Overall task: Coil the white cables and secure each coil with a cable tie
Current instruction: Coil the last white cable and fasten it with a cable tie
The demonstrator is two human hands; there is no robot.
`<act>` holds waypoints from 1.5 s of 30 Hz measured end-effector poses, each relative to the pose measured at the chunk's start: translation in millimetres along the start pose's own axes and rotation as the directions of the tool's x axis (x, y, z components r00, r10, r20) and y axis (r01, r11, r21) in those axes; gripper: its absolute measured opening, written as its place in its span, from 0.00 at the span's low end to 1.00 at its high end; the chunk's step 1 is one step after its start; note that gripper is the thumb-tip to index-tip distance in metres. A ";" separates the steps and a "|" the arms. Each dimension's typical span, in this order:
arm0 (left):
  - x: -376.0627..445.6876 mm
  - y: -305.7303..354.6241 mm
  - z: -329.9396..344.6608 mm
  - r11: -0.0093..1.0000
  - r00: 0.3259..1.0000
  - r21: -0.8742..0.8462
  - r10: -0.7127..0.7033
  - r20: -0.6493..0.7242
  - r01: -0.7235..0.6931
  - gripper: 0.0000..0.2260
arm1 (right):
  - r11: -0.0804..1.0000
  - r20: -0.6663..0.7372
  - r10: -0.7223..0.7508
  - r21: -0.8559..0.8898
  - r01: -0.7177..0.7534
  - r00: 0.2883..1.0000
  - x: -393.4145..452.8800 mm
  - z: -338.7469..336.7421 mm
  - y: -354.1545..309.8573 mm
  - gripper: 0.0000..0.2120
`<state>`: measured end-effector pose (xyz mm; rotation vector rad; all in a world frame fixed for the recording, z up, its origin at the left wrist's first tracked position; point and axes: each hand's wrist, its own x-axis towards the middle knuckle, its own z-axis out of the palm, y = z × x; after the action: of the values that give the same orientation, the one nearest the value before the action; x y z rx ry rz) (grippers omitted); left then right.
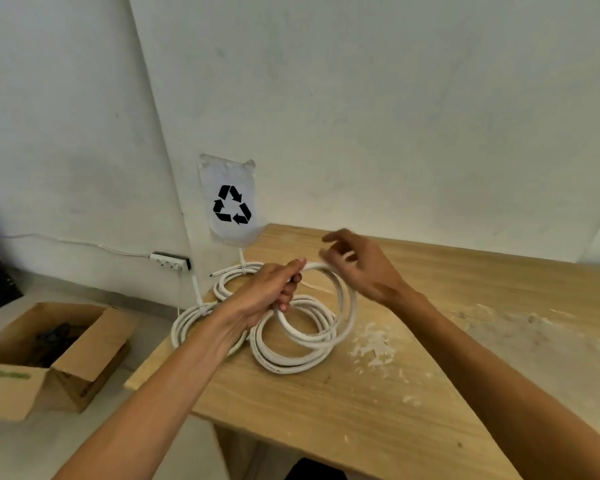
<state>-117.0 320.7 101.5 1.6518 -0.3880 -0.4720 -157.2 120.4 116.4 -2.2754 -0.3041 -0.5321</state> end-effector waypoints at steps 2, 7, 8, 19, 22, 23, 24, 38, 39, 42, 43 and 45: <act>0.0 0.5 -20.3 0.998 0.998 -0.059 -0.006 -0.061 0.002 0.15 | 0.983 -0.166 0.145 0.135 -0.123 0.976 30.7 6.1 6.7 0.12; -3.7 -3.1 -50.6 0.993 0.991 -0.122 -0.021 -0.133 0.005 0.15 | 0.897 0.075 0.400 -0.238 -0.373 0.914 74.6 57.8 53.9 0.10; -3.5 -4.6 -53.5 0.992 0.991 -0.125 -0.022 -0.135 0.005 0.15 | 0.876 0.131 0.422 -0.315 -0.366 0.897 76.8 69.5 60.8 0.10; 9.6 -17.3 -53.8 0.993 0.989 -0.118 -0.045 -0.139 0.028 0.16 | 0.797 0.233 0.460 -0.534 -0.283 0.857 69.1 103.2 91.2 0.07; 13.2 -18.5 -45.2 0.994 0.987 -0.107 -0.044 -0.156 0.028 0.16 | 0.828 0.190 0.460 -0.444 -0.342 0.867 64.3 80.4 91.0 0.06; 15.0 -19.1 -40.2 0.994 0.986 -0.107 -0.044 -0.163 0.027 0.16 | 0.837 0.162 0.454 -0.416 -0.356 0.876 61.4 68.5 90.5 0.06; 17.4 -19.5 -34.3 0.994 0.984 -0.109 -0.042 -0.170 0.024 0.16 | 0.844 0.137 0.443 -0.396 -0.361 0.886 58.5 55.6 88.7 0.06; 58.6 -3.6 129.9 0.993 0.973 -0.060 0.082 -0.216 -0.097 0.17 | 0.902 -0.152 0.363 -0.190 -0.388 0.919 -41.9 -131.4 42.2 0.06; 60.4 -5.0 142.2 0.994 0.970 -0.048 0.089 -0.227 -0.103 0.18 | 0.905 -0.157 0.367 -0.167 -0.391 0.917 -53.6 -139.5 38.2 0.06; 63.8 -7.9 174.1 0.992 0.960 -0.024 0.110 -0.258 -0.121 0.19 | 0.905 -0.146 0.396 -0.108 -0.412 0.907 -87.8 -157.6 27.5 0.05; 64.0 -8.2 184.7 0.991 0.958 -0.026 0.121 -0.261 -0.132 0.20 | 0.901 -0.143 0.408 -0.095 -0.423 0.902 -100.2 -162.2 25.6 0.05; 63.6 -7.9 201.0 0.988 0.951 -0.039 0.131 -0.279 -0.148 0.20 | 0.893 -0.133 0.438 -0.053 -0.448 0.889 -121.5 -165.6 24.1 0.06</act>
<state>-166.3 118.4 67.6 1.5932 -0.2774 -0.1421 -302.2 -23.7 147.5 -2.2801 0.3015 -0.4388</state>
